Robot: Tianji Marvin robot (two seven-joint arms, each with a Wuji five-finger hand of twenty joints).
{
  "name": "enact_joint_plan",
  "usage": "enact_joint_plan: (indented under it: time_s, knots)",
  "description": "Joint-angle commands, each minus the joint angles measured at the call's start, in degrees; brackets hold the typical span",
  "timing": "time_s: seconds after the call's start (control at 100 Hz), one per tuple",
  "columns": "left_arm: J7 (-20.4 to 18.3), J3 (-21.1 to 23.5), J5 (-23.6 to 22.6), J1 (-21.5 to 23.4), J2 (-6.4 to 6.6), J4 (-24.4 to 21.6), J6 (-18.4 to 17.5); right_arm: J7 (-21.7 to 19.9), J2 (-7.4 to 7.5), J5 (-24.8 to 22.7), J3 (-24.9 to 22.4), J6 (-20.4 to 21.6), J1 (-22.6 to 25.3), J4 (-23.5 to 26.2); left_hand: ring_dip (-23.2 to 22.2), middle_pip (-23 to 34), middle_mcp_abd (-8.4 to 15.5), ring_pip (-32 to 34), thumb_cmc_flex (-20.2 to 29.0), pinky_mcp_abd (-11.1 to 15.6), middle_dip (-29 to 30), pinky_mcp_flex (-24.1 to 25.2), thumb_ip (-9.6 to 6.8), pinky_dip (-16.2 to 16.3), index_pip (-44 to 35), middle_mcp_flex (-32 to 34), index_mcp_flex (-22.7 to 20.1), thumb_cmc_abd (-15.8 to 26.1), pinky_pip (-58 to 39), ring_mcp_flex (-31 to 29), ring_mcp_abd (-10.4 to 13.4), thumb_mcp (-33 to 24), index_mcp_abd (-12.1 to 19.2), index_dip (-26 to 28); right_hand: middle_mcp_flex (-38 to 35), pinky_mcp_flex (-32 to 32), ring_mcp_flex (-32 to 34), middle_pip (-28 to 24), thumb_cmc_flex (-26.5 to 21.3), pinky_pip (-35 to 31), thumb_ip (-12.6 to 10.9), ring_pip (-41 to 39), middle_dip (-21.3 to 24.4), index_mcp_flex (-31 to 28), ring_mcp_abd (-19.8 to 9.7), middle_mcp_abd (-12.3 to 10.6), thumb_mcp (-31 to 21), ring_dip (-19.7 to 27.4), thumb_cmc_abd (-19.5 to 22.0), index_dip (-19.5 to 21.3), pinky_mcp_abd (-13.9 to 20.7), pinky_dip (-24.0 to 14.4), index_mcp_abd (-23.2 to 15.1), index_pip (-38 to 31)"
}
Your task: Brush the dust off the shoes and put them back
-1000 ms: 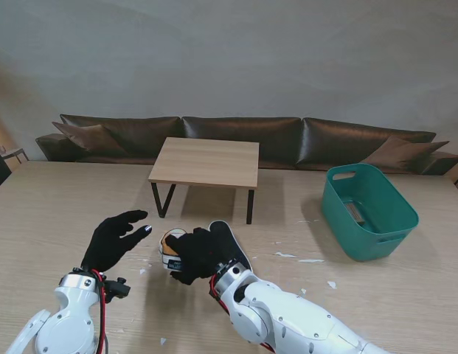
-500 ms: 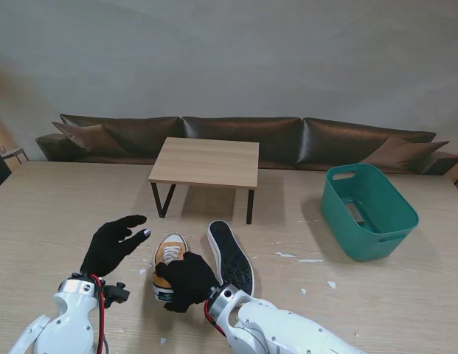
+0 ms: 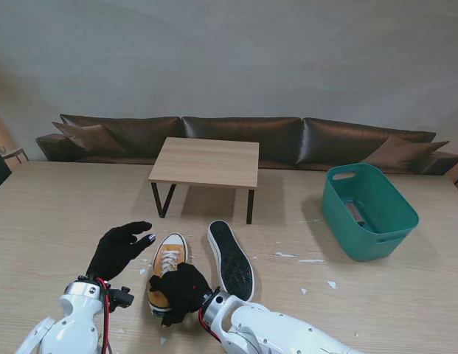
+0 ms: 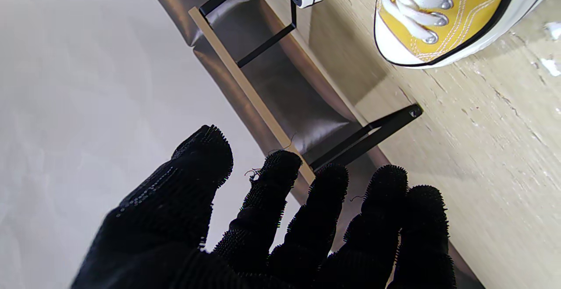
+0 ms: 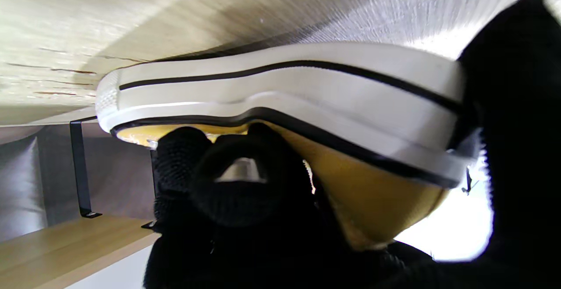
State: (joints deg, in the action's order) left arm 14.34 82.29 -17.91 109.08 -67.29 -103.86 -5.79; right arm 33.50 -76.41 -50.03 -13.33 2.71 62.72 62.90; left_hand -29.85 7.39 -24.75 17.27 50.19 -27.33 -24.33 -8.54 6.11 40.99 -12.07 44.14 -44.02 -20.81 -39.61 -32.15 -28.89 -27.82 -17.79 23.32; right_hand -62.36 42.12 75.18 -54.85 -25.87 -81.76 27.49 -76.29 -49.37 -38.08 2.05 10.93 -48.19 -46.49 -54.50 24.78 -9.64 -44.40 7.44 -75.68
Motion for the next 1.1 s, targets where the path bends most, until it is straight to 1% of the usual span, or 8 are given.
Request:
enact_joint_plan:
  time_s: [0.0, 0.38, 0.58, 0.78, 0.93, 0.97, 0.99, 1.09]
  knots:
    - [-1.3, -0.1, 0.3, 0.1, -0.28, 0.2, 0.4, -2.8, -0.26, 0.7, 0.4, -1.0, 0.0, -2.2, -0.7, 0.3, -1.0, 0.8, -1.3, 0.1, -0.7, 0.8, -2.17, 1.0, 0.7, 0.0, -0.7, 2.2, -0.9, 1.6, -1.1, 1.1, -0.7, 0.4, -6.9, 13.7, 0.4, 2.0, -8.7, -2.9, -7.9, -0.7, 4.4, -6.4, -5.7, -11.3, -28.3, -0.7, 14.1, 0.0, 1.4, -1.9, -13.3, -1.4]
    - [-1.7, -0.5, 0.3, -0.4, -0.18, 0.5, 0.7, -7.5, -1.17, 1.8, 0.9, -5.5, -3.3, -2.8, -0.7, 0.3, -1.1, 0.7, -1.0, 0.1, -0.7, 0.8, -2.26, 1.0, 0.7, 0.0, -0.8, 2.4, -0.9, 1.7, -1.3, 1.6, -0.8, 0.4, -5.9, 8.4, 0.2, 2.8, -8.1, 2.8, -7.8, 7.6, 4.2, -7.0, -3.6, -12.3, -27.4, 2.6, 14.7, 0.1, 1.3, 0.9, -14.4, 1.0]
    - [-1.8, -0.6, 0.3, -0.6, -0.15, 0.7, 0.7, -8.4, -1.17, 2.1, 0.8, -6.6, -4.1, -3.1, -0.7, 0.3, -1.1, 0.6, -0.9, 0.0, -0.7, 0.9, -2.28, 1.0, 0.8, 0.1, -0.8, 2.5, -0.8, 1.7, -1.2, 1.8, -0.7, 0.4, -0.7, 0.8, -0.1, 6.7, -8.3, 13.3, -8.1, 25.5, 5.6, -7.1, -2.0, -12.2, -27.2, 8.7, 14.4, -0.1, 2.5, 8.7, -17.1, 6.2]
    - [-1.9, -0.7, 0.3, -0.6, -0.14, 0.6, 0.9, -8.3, 0.06, 0.8, 0.8, -5.7, -4.1, -2.1, -0.7, 0.2, -1.1, 0.5, -0.8, 0.2, -0.7, 1.0, -2.32, 0.9, 0.8, 0.0, -0.8, 2.5, -0.6, 1.8, -1.1, 1.9, -0.8, 0.5, 10.7, -8.1, -8.7, 11.1, -0.8, 16.9, -8.0, 34.4, 8.9, -0.3, -0.1, -10.1, -27.4, 9.7, 11.9, -2.0, 0.1, 12.3, -19.3, 15.0]
    - [-2.2, -0.5, 0.2, -0.6, -0.07, 0.6, 0.8, -9.0, 1.02, 0.0, 0.7, -5.3, -3.7, -0.5, -0.7, 0.3, -1.1, 0.6, -0.9, 0.2, -0.7, 1.0, -2.31, 1.0, 0.8, 0.1, -0.8, 2.6, -0.6, 1.8, -1.1, 2.0, -0.7, 0.5, 16.4, -12.4, -13.6, 9.4, 4.2, 18.8, -11.1, 36.1, 12.6, 1.0, 0.7, -10.2, -26.6, 11.3, 11.7, -0.2, -0.3, 13.9, -17.7, 22.9]
    - [-2.2, -0.5, 0.1, -0.5, -0.06, 0.6, 0.7, -9.4, 1.21, -0.1, 0.7, -5.2, -3.7, -0.1, -0.7, 0.3, -1.2, 0.6, -0.9, 0.2, -0.7, 1.0, -2.32, 1.0, 0.8, 0.0, -0.8, 2.6, -0.5, 1.8, -1.1, 2.0, -0.6, 0.5, 18.4, -13.8, -15.4, 9.6, 6.5, 19.4, -16.8, 37.1, 13.3, 1.6, 1.2, -10.0, -26.2, 12.2, 12.8, 2.9, -0.6, 14.5, -16.4, 27.3]
    - [-2.2, -0.4, 0.1, -0.5, -0.05, 0.6, 0.7, -9.6, 1.3, -0.1, 0.7, -5.2, -3.7, 0.0, -0.7, 0.3, -1.0, 0.6, -0.9, 0.2, -0.7, 0.9, -2.31, 1.0, 0.8, 0.0, -0.8, 2.5, -0.6, 1.7, -1.1, 2.0, -0.7, 0.5, 19.1, -14.3, -16.1, 9.8, 7.1, 19.6, -18.1, 37.5, 13.4, 2.1, 1.3, -9.9, -26.0, 12.5, 13.0, 3.7, -0.6, 14.6, -16.1, 28.2]
    - [-2.2, -0.3, 0.0, -0.3, -0.05, 0.4, 0.6, -10.7, 2.01, -0.8, 0.8, -5.3, -3.8, 1.2, -0.7, 0.3, -1.0, 0.6, -0.9, 0.1, -0.7, 0.9, -2.32, 1.0, 0.8, 0.0, -0.7, 2.6, -0.6, 1.8, -1.1, 2.1, -0.6, 0.5, 22.4, -16.2, -18.7, 10.4, 9.1, 20.7, -18.6, 38.9, 13.9, 5.7, 1.4, -9.8, -24.2, 13.3, 12.4, 4.1, -0.5, 15.0, -15.2, 30.8]
